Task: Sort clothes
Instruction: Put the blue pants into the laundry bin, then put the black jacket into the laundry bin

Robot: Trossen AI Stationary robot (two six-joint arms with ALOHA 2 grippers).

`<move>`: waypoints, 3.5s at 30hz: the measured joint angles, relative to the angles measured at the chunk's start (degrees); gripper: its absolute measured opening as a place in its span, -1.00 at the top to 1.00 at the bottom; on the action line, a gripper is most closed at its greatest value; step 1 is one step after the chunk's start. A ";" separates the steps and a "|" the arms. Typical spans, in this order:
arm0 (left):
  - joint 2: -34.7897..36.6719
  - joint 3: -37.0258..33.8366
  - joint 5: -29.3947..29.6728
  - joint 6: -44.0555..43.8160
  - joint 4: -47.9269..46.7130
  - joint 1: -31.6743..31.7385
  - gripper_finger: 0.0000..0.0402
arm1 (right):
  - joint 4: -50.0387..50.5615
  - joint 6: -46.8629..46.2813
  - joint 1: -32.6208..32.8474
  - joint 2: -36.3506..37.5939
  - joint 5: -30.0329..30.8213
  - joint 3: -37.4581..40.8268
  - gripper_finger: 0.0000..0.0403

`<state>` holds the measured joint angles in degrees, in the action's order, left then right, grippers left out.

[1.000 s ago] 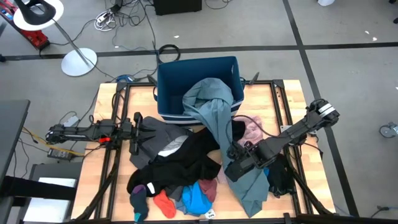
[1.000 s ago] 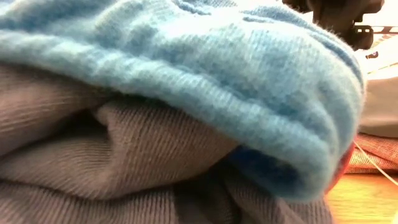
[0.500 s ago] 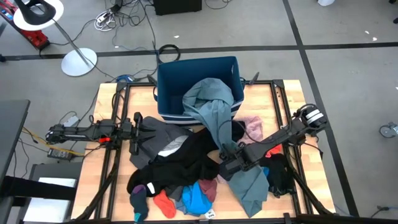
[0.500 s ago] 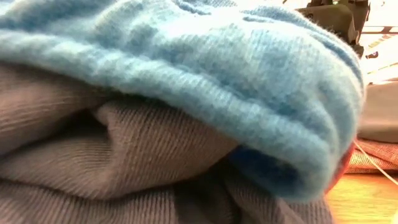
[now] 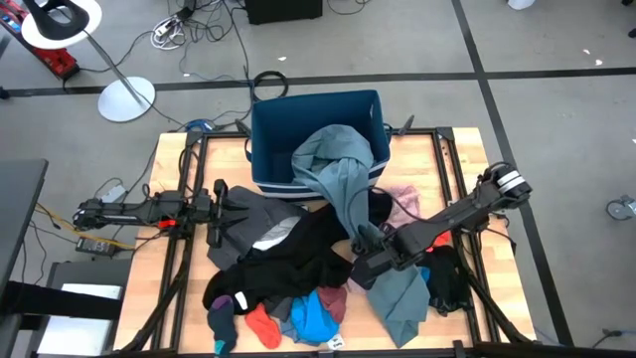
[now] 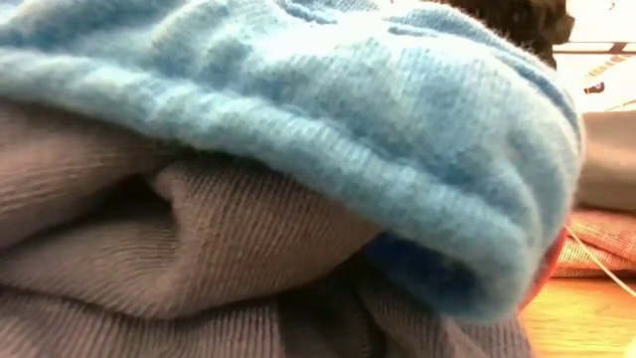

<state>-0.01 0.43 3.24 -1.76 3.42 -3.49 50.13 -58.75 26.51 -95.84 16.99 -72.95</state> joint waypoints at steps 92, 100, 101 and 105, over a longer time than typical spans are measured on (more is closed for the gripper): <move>0.00 0.02 -0.01 0.00 1.78 0.02 0.38 | -2.64 49.98 -46.98 0.31 -7.75 -27.59 0.13; 0.00 0.02 -0.01 0.00 8.98 0.00 0.38 | 2.63 52.36 -46.98 1.43 -7.73 -33.64 -0.01; 0.00 -0.01 0.02 0.00 9.87 0.02 0.38 | 4.13 52.37 -46.98 1.82 -7.73 -34.46 -0.02; 0.00 0.01 1.44 -1.95 11.54 0.00 0.38 | 11.68 50.58 -46.47 4.09 -7.73 -35.70 -0.01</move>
<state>-0.01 0.45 4.68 -3.71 14.96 -3.49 61.81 -8.17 -19.96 -91.75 9.26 -108.65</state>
